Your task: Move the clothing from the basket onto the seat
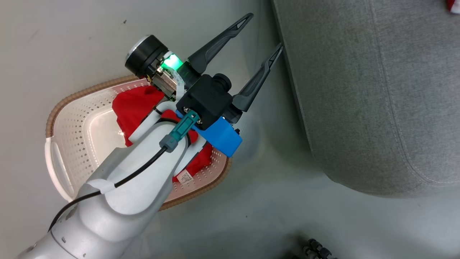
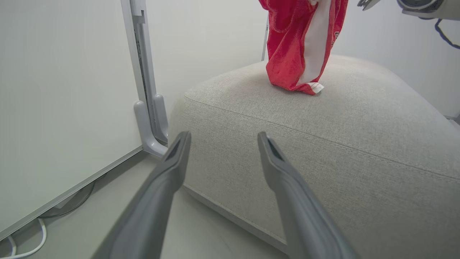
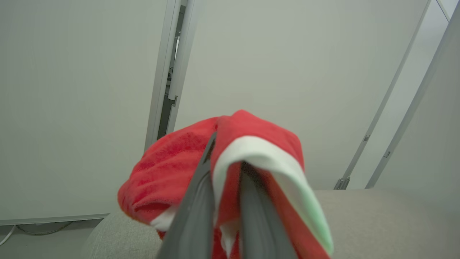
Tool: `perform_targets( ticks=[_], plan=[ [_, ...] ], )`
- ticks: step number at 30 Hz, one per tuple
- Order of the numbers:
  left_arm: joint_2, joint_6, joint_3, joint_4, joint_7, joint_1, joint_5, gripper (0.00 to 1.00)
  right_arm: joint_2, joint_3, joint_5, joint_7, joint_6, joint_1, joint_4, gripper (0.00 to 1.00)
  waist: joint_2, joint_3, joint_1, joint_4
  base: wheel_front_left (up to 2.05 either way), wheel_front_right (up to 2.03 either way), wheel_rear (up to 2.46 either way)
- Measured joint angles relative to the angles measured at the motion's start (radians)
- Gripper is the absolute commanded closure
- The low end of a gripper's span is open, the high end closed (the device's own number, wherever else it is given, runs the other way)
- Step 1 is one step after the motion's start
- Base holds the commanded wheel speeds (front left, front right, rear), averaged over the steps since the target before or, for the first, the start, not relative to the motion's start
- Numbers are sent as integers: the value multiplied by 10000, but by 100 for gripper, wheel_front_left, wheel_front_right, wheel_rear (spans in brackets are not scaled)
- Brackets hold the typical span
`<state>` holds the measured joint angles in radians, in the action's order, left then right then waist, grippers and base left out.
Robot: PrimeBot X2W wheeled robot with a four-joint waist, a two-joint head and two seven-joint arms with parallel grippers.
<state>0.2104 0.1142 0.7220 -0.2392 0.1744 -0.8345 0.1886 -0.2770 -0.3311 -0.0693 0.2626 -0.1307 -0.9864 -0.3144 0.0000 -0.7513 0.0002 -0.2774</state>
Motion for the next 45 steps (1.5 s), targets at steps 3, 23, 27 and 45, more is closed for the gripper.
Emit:
perform_targets(
  ticks=[3,23,27,45],
  plan=[
    [27,-2,33,12,0,-36,-38,0,8,12,-10,-2,0,-101,-903,100,0,-174,0,85,0,0,0],
    [-13,-119,188,-353,295,-84,157,0,407,311,-821,-2,2,788,-3799,0,0,100,-1,234,0,0,0],
    [-52,-155,236,-462,414,38,245,0,453,278,-922,0,0,1285,-3670,0,0,420,-2,218,0,0,0],
    [-174,-621,-309,-849,863,1439,918,0,1066,295,-740,0,2,4828,-957,0,1,2580,-2,387,0,0,0]
  ],
)
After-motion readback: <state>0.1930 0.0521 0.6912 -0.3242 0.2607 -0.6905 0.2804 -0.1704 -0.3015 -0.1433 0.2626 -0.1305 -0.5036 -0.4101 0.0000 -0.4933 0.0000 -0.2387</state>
